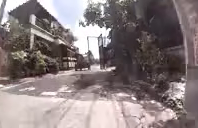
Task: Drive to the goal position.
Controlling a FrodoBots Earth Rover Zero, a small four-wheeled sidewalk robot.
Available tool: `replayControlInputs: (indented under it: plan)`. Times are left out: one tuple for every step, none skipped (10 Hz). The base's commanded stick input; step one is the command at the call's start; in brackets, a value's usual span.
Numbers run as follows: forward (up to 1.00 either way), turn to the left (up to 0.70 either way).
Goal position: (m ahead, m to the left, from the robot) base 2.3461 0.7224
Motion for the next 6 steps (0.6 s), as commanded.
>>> replayControlInputs:
  plan:
    - [1.00, 0.00]
    - [1.00, 0.00]
    - [1.00, 0.00]
    - [1.00, 0.00]
    - [1.00, 0.00]
    - [1.00, 0.00]
